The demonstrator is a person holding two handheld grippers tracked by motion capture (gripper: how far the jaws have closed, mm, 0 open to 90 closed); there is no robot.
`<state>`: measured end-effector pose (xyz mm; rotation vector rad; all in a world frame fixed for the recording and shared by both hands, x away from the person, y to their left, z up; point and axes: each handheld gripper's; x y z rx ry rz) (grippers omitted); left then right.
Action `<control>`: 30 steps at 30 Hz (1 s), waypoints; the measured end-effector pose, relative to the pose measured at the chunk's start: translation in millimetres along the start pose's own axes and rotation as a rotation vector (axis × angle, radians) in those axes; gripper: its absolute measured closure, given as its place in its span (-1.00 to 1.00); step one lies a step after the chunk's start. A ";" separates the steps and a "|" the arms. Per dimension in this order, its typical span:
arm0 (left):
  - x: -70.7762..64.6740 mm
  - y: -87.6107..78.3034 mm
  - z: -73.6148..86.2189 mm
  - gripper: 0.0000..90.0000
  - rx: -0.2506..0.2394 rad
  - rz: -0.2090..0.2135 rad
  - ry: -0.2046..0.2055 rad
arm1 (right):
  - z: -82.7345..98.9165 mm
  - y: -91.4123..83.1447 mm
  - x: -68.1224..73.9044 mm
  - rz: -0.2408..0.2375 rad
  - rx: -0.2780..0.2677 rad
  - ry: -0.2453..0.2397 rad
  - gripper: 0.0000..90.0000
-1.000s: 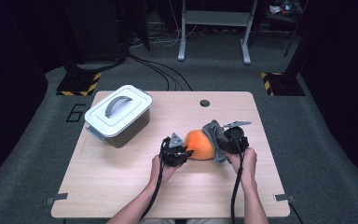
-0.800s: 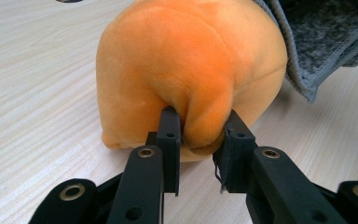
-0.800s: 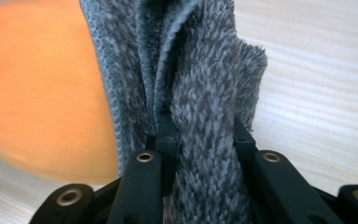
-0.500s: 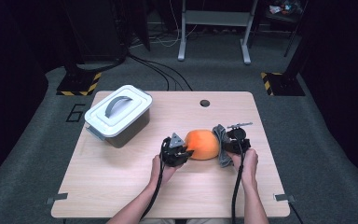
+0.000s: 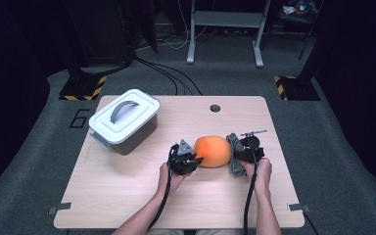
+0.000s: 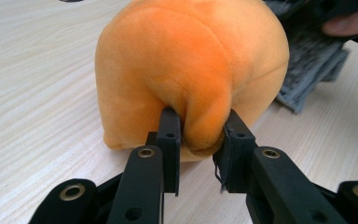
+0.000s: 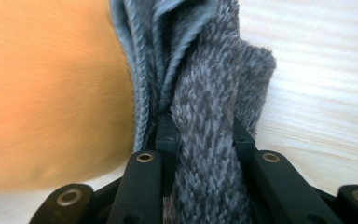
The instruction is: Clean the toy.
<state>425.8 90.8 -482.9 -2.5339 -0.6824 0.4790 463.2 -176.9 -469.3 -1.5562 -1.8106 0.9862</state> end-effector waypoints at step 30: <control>-0.7 0.5 -3.9 0.63 0.006 -0.006 0.001 | -25.7 -69.3 76.9 -0.244 -0.226 -0.197 0.61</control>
Point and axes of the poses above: each handheld gripper's, and its own axes: y roughly forward along the jaws, z roughly out of its underside, x roughly to its left, and after that the axes turned 11 degrees about z, right-handed
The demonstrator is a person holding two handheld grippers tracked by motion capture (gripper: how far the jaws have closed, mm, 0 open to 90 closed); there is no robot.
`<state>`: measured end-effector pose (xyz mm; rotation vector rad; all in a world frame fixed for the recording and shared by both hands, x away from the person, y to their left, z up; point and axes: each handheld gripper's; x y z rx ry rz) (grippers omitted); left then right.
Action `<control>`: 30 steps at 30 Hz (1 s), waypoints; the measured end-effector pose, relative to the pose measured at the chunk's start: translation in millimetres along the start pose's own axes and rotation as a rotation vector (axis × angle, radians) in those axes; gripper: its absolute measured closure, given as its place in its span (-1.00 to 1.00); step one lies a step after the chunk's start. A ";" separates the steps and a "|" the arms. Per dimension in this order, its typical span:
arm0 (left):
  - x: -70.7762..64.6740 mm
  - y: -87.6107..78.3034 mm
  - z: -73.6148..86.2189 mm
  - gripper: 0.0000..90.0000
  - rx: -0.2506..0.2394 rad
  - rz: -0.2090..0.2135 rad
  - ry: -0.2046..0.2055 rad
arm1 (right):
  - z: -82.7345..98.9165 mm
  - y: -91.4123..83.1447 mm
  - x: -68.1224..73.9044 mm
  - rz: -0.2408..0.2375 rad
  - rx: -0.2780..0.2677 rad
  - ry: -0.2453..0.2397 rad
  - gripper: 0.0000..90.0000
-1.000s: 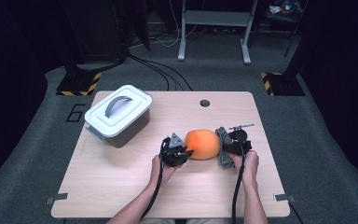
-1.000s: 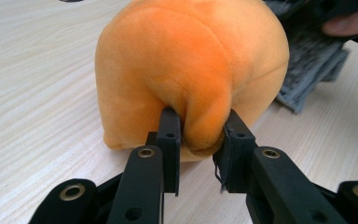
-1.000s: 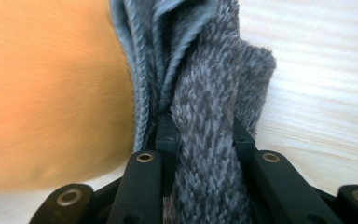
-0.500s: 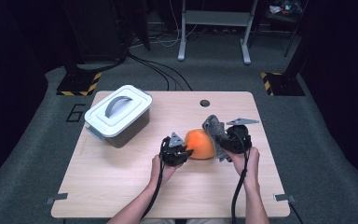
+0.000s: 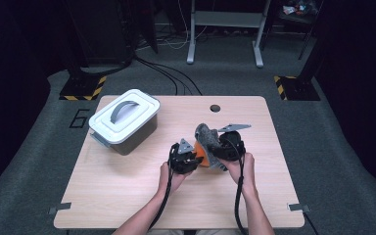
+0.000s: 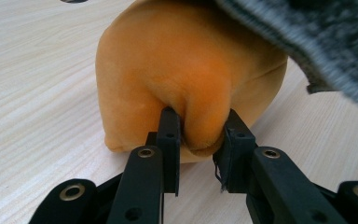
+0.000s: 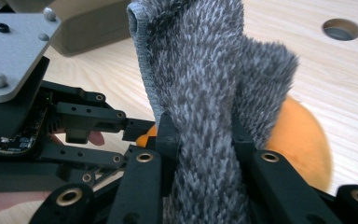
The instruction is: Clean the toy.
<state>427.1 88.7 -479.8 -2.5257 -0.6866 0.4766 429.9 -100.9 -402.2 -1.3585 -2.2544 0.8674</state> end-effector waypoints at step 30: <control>1.1 2.2 1.1 0.63 -0.001 -0.003 -0.012 | 33.4 10.6 -49.3 0.196 0.070 0.110 0.62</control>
Point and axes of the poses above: each handheld gripper's, and its own axes: y roughly forward along the jaws, z roughly out of its underside, x roughly to its left, and after that the axes turned 11 degrees about z, right-handed
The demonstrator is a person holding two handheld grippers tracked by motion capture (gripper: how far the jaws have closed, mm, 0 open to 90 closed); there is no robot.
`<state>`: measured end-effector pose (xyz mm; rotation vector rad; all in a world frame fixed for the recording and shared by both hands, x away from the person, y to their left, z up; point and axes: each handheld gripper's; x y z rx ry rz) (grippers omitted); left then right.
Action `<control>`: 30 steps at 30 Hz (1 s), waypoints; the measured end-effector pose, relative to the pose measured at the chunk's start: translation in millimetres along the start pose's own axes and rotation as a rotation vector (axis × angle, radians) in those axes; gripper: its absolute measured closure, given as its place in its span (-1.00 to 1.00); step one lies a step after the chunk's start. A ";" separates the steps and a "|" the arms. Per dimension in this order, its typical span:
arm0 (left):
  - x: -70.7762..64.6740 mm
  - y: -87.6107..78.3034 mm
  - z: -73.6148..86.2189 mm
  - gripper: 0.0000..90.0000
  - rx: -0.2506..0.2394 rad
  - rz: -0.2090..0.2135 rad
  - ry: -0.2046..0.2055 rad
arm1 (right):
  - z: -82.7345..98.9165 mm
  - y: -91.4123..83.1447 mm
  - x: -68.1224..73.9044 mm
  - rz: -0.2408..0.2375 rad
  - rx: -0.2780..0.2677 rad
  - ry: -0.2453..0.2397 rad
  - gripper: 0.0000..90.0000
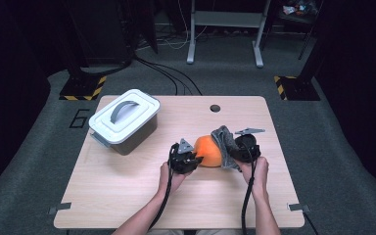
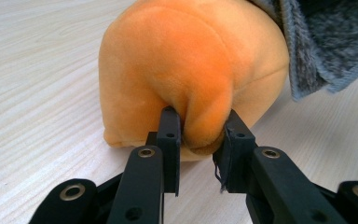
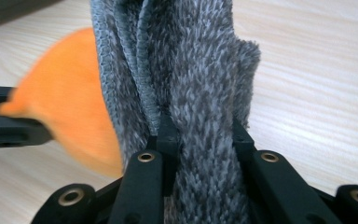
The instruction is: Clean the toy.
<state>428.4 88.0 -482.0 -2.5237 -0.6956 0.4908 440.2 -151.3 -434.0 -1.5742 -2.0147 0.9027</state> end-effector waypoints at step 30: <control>-3.5 4.1 -3.0 0.07 0.047 -0.073 0.112 | 16.4 60.8 -30.1 0.024 0.191 0.109 0.61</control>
Point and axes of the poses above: each handheld gripper's, and its own axes: y roughly forward along the jaws, z roughly out of its underside, x roughly to its left, and after that the axes turned 11 degrees about z, right-handed
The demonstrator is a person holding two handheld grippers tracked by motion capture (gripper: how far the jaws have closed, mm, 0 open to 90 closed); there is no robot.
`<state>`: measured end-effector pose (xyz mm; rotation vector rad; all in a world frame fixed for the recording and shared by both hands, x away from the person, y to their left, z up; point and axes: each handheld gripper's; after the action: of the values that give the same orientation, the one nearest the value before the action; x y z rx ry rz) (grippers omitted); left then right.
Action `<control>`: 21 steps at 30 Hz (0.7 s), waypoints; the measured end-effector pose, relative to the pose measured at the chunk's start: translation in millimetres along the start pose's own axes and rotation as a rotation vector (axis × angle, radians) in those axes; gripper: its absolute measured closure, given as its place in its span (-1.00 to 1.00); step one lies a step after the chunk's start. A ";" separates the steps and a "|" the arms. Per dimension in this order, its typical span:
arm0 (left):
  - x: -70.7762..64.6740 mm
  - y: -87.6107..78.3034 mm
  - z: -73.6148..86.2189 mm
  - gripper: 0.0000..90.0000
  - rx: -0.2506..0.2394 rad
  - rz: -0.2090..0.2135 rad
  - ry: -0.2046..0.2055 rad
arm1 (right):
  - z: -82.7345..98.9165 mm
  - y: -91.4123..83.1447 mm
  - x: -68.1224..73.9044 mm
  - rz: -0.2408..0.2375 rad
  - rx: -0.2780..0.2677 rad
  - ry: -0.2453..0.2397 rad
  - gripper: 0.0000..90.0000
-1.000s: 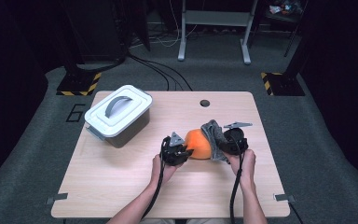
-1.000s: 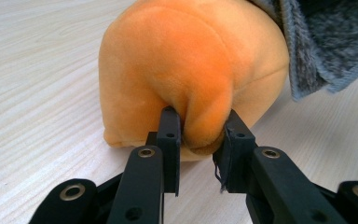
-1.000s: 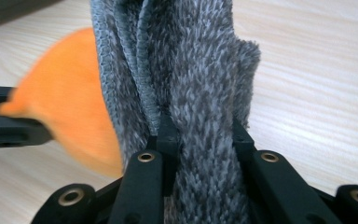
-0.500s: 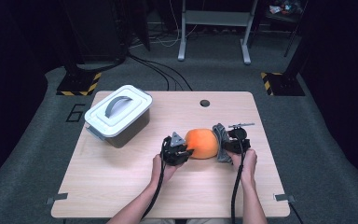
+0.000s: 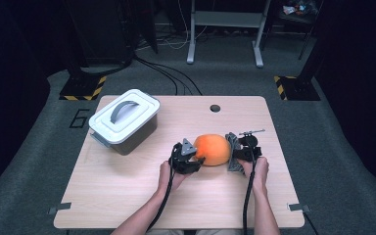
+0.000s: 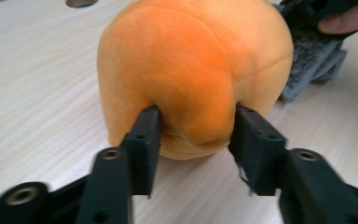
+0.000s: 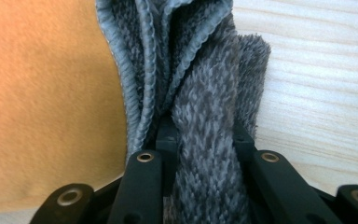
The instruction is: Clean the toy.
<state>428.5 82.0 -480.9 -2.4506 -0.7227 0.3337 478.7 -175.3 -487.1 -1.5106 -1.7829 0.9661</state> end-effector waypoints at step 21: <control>17.0 -5.7 7.0 0.67 -0.042 0.146 -0.119 | 5.8 -60.7 -8.7 -0.076 -0.177 -0.003 0.65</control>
<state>437.4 98.6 -484.7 -2.5466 -0.6068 0.5293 442.3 -189.9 -439.6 -1.5346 -1.9574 0.7914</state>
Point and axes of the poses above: each handheld gripper's, and its own axes: y roughly forward along the jaws, z roughly out of its underside, x roughly to its left, and after that the axes turned 11 degrees about z, right-handed
